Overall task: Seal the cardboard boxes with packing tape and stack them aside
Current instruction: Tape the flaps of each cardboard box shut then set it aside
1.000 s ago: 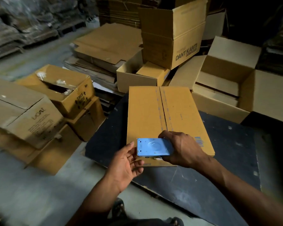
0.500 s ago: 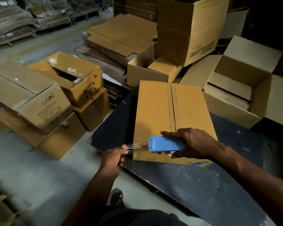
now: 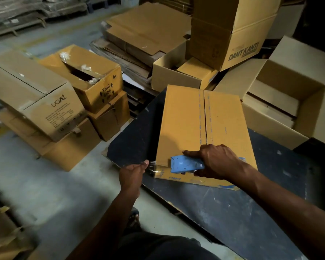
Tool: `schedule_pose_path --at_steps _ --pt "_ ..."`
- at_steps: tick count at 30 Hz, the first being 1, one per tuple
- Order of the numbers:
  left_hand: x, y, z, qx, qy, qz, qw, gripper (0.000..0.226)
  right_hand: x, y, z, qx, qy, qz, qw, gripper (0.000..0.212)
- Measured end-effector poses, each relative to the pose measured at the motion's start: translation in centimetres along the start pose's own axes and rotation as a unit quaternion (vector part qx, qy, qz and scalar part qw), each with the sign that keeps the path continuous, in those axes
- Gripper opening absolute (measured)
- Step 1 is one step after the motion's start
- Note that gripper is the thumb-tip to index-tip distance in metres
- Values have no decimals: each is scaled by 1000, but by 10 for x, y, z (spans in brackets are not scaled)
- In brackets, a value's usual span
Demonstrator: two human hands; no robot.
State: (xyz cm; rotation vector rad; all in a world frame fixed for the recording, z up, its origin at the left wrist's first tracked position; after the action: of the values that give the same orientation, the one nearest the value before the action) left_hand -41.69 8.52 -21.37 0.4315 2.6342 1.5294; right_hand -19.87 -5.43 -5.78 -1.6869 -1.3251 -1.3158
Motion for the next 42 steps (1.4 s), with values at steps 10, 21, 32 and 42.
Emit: schedule_pose_path --at_steps 10,21,32,42 --pt "-28 -39 11 94 -64 -45 992 31 -2 -16 16 2 -18 -65 998 79" --pt "-39 -88 7 286 -237 31 928 63 -1 -28 21 17 -47 -112 992 75" --pt "-31 64 -31 -486 -92 265 827 48 -12 -41 13 107 -3 -134 985 87" --pt "-74 31 -51 -764 -110 374 515 42 -9 -40 2 125 -74 -148 978 68"
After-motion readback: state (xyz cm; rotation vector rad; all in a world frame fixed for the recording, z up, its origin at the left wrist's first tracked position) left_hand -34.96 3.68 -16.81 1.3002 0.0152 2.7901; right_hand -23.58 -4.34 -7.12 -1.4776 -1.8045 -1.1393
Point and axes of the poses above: each hand's wrist, its own z-axis towards the middle knuckle, its own x-axis out of the back of the hand, y = z × x, the point moved 9 cm from there along z, towards the middle knuckle, and after that the axes turned 5 degrees about -x, right-handed, at the moved point
